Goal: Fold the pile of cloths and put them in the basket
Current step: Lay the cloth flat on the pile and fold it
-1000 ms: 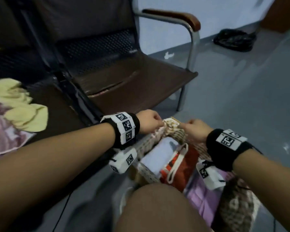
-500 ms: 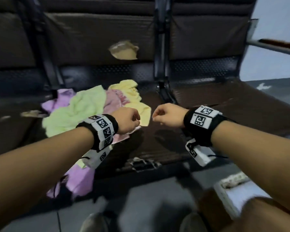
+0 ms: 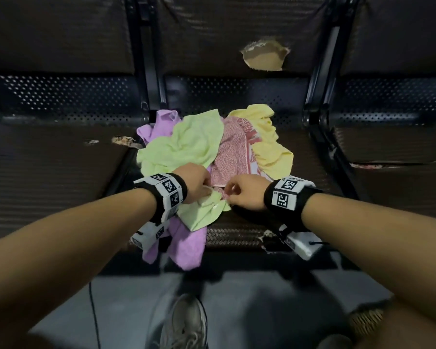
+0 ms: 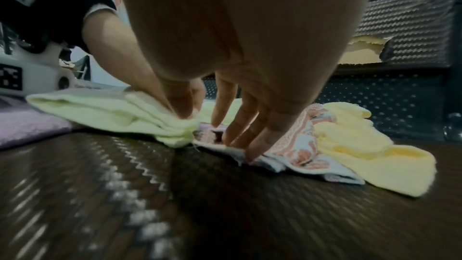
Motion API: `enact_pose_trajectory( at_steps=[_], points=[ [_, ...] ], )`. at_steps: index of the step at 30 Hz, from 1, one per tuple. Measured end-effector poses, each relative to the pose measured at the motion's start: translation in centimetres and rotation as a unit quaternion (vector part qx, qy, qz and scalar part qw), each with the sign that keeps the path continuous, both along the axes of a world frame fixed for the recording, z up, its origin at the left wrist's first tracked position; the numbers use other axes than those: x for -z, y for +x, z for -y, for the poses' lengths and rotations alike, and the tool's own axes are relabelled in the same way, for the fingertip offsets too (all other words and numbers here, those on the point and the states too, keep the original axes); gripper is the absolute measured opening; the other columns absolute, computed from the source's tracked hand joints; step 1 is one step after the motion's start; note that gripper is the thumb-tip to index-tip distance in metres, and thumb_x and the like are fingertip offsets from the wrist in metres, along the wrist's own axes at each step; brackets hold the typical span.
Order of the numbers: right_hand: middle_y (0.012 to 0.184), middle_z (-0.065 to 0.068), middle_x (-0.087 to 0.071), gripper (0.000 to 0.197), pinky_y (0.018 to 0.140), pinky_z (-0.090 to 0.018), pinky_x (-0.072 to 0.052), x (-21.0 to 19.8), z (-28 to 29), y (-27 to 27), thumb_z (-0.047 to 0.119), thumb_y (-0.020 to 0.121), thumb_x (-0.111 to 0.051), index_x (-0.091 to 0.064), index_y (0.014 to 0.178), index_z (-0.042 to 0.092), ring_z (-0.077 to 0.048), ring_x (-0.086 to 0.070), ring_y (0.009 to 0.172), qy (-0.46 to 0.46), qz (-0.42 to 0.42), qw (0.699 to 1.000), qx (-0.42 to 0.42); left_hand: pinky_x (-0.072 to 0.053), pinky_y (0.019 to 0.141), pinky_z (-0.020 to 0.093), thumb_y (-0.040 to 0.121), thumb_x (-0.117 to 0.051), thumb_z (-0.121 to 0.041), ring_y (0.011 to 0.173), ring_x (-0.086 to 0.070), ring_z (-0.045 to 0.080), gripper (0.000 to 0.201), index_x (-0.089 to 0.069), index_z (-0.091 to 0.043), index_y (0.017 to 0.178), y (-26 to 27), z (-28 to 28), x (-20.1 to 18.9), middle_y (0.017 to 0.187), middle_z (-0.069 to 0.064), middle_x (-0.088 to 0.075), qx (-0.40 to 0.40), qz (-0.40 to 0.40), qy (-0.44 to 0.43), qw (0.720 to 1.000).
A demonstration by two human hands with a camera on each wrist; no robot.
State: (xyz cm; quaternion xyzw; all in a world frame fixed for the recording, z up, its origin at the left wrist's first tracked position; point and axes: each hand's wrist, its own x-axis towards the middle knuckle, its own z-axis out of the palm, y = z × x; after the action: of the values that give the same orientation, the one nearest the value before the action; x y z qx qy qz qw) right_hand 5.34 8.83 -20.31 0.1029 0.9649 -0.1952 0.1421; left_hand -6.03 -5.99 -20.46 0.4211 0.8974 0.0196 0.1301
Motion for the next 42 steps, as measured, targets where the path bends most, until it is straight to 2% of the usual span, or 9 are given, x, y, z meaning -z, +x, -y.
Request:
enact_pose_trajectory(
  at_steps=[5,10,13,17,22,29,35,38,42],
  points=[
    [0.112,-0.002,-0.068,0.070,0.077,-0.033,-0.056,-1.3,0.7,-0.5,0.027,0.081,-0.077,-0.039,0.140,0.019,-0.023,-0.068,0.094,-0.246,-0.105,0.962,0.050,-0.043,0.068,0.026,0.094,-0.064,-0.034,0.075,-0.061,0.019,0.020,-0.072,-0.015,0.091,0.6,-2.3,-2.6,0.083,0.003,-0.070,-0.123,0.100,0.314,0.936],
    [0.103,-0.007,-0.071,0.021,0.086,-0.042,-0.054,-3.5,-1.5,0.2,0.015,0.095,-0.052,-0.068,0.107,0.016,-0.030,-0.065,0.099,-0.233,-0.243,0.931,0.143,-0.048,0.075,0.036,0.085,-0.056,-0.012,0.076,-0.058,0.017,0.018,-0.072,-0.017,0.090,1.5,-4.1,-5.6,0.086,0.003,-0.069,-0.123,0.270,0.431,0.853],
    [0.095,0.000,-0.070,0.024,0.075,-0.031,-0.048,-4.8,-3.7,1.9,0.017,0.095,-0.045,-0.069,0.098,0.019,-0.023,-0.062,0.090,-0.212,-0.314,0.909,0.174,-0.046,0.077,0.027,0.077,-0.047,-0.004,0.101,-0.059,0.022,0.045,-0.067,-0.020,0.114,0.8,-4.0,-4.9,0.118,0.005,-0.066,-0.097,0.276,0.324,0.900],
    [0.086,0.006,-0.065,0.025,0.075,-0.030,-0.044,-6.8,-7.1,4.5,0.017,0.093,-0.041,-0.064,0.087,0.025,-0.014,-0.058,0.081,-0.224,-0.395,0.862,0.227,-0.048,0.089,0.034,0.084,-0.063,-0.016,0.112,-0.058,0.034,0.038,-0.060,-0.018,0.122,-0.2,-3.7,-3.0,0.122,0.011,-0.065,0.008,0.041,0.069,0.997],
    [0.093,-0.005,-0.067,0.022,0.073,-0.028,-0.038,-7.8,-11.5,8.4,0.017,0.095,-0.042,-0.063,0.090,0.018,-0.023,-0.058,0.086,-0.113,-0.408,0.837,0.347,-0.045,0.069,0.036,0.085,-0.068,-0.044,0.096,-0.063,0.035,0.030,-0.064,-0.018,0.100,1.1,-6.3,-4.6,0.103,0.011,-0.070,0.046,-0.084,0.170,0.981],
    [0.131,-0.002,-0.058,0.064,0.102,-0.032,-0.043,-7.5,-10.8,10.6,0.022,0.083,-0.072,-0.045,0.141,0.024,-0.018,-0.054,0.120,-0.115,-0.232,0.945,0.201,-0.030,0.062,0.034,0.082,-0.065,-0.027,0.081,-0.059,0.034,0.023,-0.045,-0.019,0.090,8.1,-11.7,-8.2,0.085,0.009,-0.064,0.150,-0.064,0.305,0.938],
    [0.091,0.002,-0.067,0.007,0.072,-0.031,-0.044,-7.6,-11.5,11.4,0.021,0.087,-0.061,-0.062,0.094,0.023,-0.023,-0.063,0.091,-0.048,-0.219,0.957,0.185,-0.040,0.072,0.036,0.074,-0.064,-0.036,0.079,-0.051,0.020,0.035,-0.047,-0.013,0.094,8.6,-12.2,-9.7,0.085,0.002,-0.056,0.111,0.184,0.206,0.955],
    [0.094,0.001,-0.063,0.016,0.072,-0.030,-0.038,-7.7,-13.3,12.6,0.011,0.087,-0.054,-0.056,0.097,0.023,-0.023,-0.056,0.088,-0.006,-0.278,0.932,0.232,-0.042,0.069,0.032,0.079,-0.067,-0.017,0.076,-0.054,0.022,0.019,-0.049,-0.019,0.084,7.4,-11.5,-8.5,0.076,-0.001,-0.060,0.097,0.158,0.164,0.969],
    [0.087,0.008,-0.062,0.030,0.066,-0.028,-0.039,-7.7,-14.1,13.2,0.002,0.084,-0.048,-0.054,0.089,0.031,-0.014,-0.056,0.081,-0.080,-0.308,0.922,0.221,-0.043,0.071,0.024,0.084,-0.071,-0.023,0.077,-0.061,0.010,0.050,-0.049,-0.027,0.129,7.6,-10.9,-6.2,0.088,-0.010,-0.068,0.119,0.150,0.098,0.976]
  ],
)
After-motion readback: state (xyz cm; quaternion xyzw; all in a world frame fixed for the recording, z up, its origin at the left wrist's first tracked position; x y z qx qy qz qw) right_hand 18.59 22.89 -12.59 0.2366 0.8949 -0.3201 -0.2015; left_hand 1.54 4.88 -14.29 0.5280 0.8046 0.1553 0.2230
